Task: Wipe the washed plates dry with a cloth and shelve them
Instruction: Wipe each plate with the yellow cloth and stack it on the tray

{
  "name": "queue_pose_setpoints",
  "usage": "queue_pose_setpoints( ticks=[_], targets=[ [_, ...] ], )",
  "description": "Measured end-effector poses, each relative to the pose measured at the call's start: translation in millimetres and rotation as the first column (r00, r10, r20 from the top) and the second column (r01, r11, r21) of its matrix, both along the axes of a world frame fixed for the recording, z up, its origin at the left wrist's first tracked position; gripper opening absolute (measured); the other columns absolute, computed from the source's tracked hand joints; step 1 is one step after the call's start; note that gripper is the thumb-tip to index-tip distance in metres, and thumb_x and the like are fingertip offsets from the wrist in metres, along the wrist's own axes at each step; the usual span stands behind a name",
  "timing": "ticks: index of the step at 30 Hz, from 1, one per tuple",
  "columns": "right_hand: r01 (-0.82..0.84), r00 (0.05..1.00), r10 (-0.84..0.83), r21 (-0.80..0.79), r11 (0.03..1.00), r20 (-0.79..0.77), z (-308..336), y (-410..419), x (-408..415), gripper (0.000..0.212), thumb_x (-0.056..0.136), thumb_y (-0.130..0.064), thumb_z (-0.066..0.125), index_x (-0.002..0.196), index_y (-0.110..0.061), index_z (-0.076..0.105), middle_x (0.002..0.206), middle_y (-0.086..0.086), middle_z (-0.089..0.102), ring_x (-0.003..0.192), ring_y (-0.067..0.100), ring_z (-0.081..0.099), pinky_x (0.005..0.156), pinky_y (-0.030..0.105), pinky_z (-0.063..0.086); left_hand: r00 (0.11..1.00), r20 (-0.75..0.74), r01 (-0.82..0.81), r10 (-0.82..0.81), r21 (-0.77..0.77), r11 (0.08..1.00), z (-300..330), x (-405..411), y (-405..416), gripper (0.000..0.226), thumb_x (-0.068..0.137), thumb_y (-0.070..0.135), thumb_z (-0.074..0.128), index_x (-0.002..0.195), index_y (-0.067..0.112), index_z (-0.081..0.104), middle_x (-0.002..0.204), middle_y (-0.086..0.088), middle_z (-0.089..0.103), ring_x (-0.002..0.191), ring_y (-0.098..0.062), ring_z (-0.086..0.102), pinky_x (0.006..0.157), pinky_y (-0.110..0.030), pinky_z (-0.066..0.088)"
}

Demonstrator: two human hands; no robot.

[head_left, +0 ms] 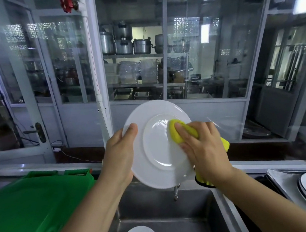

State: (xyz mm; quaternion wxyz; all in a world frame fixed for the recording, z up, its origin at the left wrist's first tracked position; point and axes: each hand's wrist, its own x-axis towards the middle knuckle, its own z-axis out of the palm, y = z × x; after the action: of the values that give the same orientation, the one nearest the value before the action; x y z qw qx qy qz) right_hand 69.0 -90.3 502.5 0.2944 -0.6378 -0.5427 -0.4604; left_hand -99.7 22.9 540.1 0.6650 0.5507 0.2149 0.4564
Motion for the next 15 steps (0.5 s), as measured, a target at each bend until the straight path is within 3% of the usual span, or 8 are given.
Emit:
queue_pose_setpoints(
  ticks=[4, 6, 12, 15],
  targets=[
    [0.004, 0.999, -0.005, 0.025, 1.000, 0.038, 21, 11, -14, 0.037, 0.092, -0.033, 0.052, 0.125, -0.019, 0.061, 0.108, 0.008, 0.050, 0.083, 0.034, 0.049, 0.067, 0.045, 0.048, 0.999, -0.019, 0.027, -0.028, -0.023, 0.999, -4, 6, -6, 0.025, 0.092, 0.033, 0.058, 0.072, 0.034, 0.073, 0.080, 0.000, 0.074, 0.085, -0.027, 0.069, 0.078, -0.042, 0.055],
    [-0.024, 0.997, 0.022, 0.023, 0.999, 0.078, 19, 16, -24, 0.038, 0.091, -0.034, 0.053, 0.127, -0.022, 0.055, 0.109, 0.005, 0.045, 0.084, 0.032, 0.048, 0.067, 0.044, 0.047, 1.000, -0.008, 0.026, -0.027, -0.032, 0.999, -2, 8, -6, 0.024, 0.091, 0.030, 0.060, 0.072, 0.030, 0.074, 0.081, -0.002, 0.074, 0.085, -0.028, 0.069, 0.082, -0.045, 0.055],
    [-0.212, 0.949, 0.230, -0.103, 0.972, 0.215, -11, 9, -31, 0.034, 0.098, -0.029, 0.055, 0.131, -0.022, 0.049, 0.114, 0.003, 0.049, 0.086, 0.029, 0.049, 0.070, 0.042, 0.045, 0.999, -0.033, 0.004, -0.003, 0.025, 1.000, 0, 2, -1, 0.026, 0.092, 0.032, 0.057, 0.071, 0.035, 0.073, 0.077, 0.001, 0.073, 0.083, -0.027, 0.068, 0.079, -0.046, 0.054],
    [-0.234, 0.965, 0.238, -0.052, 0.971, 0.110, 0, 2, -15, 0.031, 0.099, -0.026, 0.049, 0.130, -0.021, 0.050, 0.115, 0.003, 0.047, 0.091, 0.027, 0.044, 0.076, 0.042, 0.043, 0.999, -0.045, -0.002, 0.004, 0.049, 0.999, -4, -3, 1, 0.024, 0.092, 0.029, 0.059, 0.073, 0.029, 0.072, 0.082, -0.004, 0.073, 0.084, -0.026, 0.067, 0.081, -0.043, 0.053]
  ],
)
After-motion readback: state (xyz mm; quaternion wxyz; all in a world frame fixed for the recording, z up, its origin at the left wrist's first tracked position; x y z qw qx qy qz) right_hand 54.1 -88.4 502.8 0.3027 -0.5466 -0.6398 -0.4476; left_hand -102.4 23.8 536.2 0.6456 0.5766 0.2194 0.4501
